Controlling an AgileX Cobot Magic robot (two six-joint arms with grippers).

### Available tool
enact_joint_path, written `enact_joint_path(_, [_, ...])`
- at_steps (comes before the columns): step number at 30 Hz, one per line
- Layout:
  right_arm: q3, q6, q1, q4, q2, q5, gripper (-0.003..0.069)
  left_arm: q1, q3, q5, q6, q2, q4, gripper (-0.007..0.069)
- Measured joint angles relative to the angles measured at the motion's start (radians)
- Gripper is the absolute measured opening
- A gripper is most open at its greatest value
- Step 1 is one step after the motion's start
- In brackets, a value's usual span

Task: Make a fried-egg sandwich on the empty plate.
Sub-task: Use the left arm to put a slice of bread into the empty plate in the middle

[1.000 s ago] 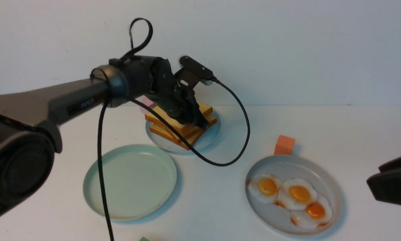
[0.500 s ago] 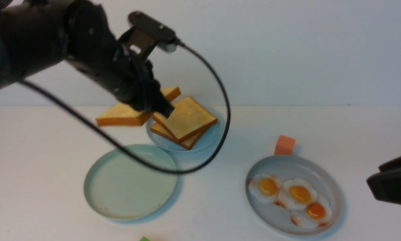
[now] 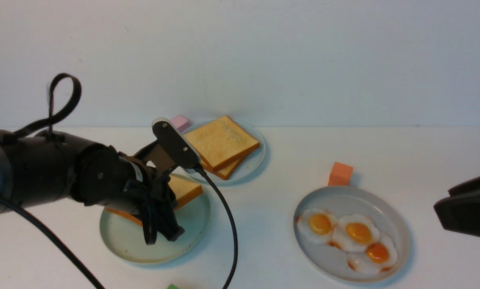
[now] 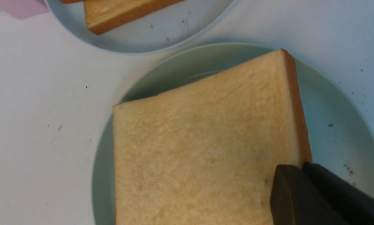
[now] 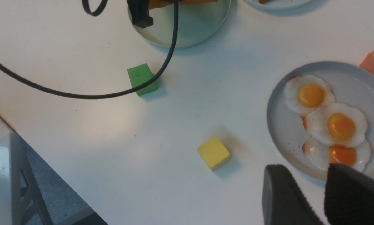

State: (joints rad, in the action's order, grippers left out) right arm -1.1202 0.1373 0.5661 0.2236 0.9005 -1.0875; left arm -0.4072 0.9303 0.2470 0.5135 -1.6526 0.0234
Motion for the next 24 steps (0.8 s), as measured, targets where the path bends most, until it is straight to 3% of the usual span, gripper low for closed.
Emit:
enact_joint_path(6, [0.0, 0.0, 0.0, 0.023, 0.0, -0.009, 0.0238, 0.0, -0.001, -0.034, 0.0, -0.058, 0.0, 0.0029])
enact_joint_path(11, [0.0, 0.0, 0.0, 0.023, 0.0, -0.025, 0.0238, 0.0, -0.002, -0.03, 0.0, -0.061, 0.0, 0.0122])
enact_joint_path(17, [0.0, 0.0, 0.0, 0.015, 0.003, -0.042, 0.0238, 0.0, -0.002, 0.029, 0.0, -0.02, 0.027, 0.0363])
enact_joint_path(21, [0.0, 0.0, 0.002, -0.045, 0.043, -0.043, 0.0242, 0.0, -0.002, 0.116, -0.009, 0.1, 0.13, 0.0452])
enact_joint_path(24, [-0.001, 0.0, 0.002, -0.098, 0.109, -0.043, 0.0251, 0.0, -0.003, 0.154, -0.07, 0.246, 0.262, 0.0428])
